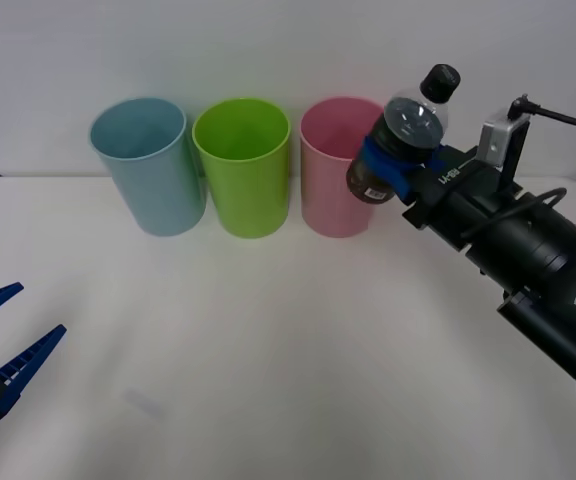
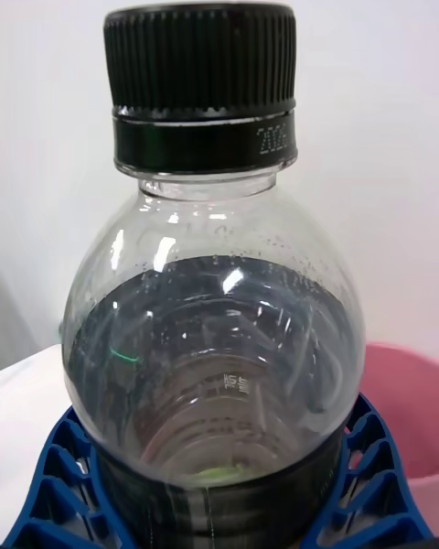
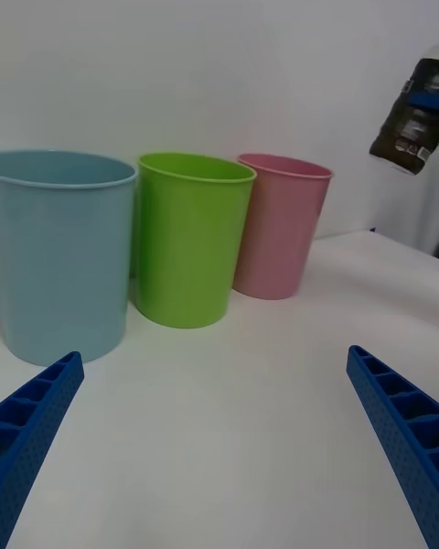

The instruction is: Grasp the object on the table and drop it into the matching bin: aluminum can to the light blue bin, PET bottle to the pink bin.

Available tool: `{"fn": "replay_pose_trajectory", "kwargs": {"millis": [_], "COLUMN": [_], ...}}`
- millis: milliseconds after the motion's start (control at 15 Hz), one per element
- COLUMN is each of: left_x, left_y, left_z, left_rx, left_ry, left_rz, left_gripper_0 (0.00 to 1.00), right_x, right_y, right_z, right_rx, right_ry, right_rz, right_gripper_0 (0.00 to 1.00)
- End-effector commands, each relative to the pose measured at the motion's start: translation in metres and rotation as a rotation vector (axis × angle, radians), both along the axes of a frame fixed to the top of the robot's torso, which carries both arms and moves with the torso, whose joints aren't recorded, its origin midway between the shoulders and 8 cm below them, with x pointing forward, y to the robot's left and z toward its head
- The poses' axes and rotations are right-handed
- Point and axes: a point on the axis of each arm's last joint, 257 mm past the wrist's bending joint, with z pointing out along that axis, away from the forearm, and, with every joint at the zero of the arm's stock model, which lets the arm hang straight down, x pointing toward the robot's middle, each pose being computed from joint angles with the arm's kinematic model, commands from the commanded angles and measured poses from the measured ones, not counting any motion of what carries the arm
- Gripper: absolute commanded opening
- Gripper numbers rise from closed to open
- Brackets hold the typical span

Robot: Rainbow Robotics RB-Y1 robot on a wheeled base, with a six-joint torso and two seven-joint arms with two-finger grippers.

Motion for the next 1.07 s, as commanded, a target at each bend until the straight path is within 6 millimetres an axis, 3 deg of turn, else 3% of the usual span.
{"fn": "replay_pose_trajectory", "kwargs": {"millis": [67,533,1067], "left_x": [0.000,0.000,0.000], "left_y": [0.000,0.000,0.000], "left_z": [0.000,0.000,0.000], "left_rx": [0.000,0.000,0.000], "left_ry": [0.000,0.000,0.000], "left_rz": [0.000,0.000,0.000], "left_gripper_0": [1.00,1.00,1.00], "right_x": [0.032,0.104,0.157], "right_y": [-0.009,-0.008,0.027], "right_z": [0.010,0.024,0.017], "right_rx": [0.007,0.021,0.007], "right_ry": [0.002,0.022,0.056], "right_rz": [-0.023,-0.077,-0.123], "right_gripper_0": [0.00,0.00,0.00]}}
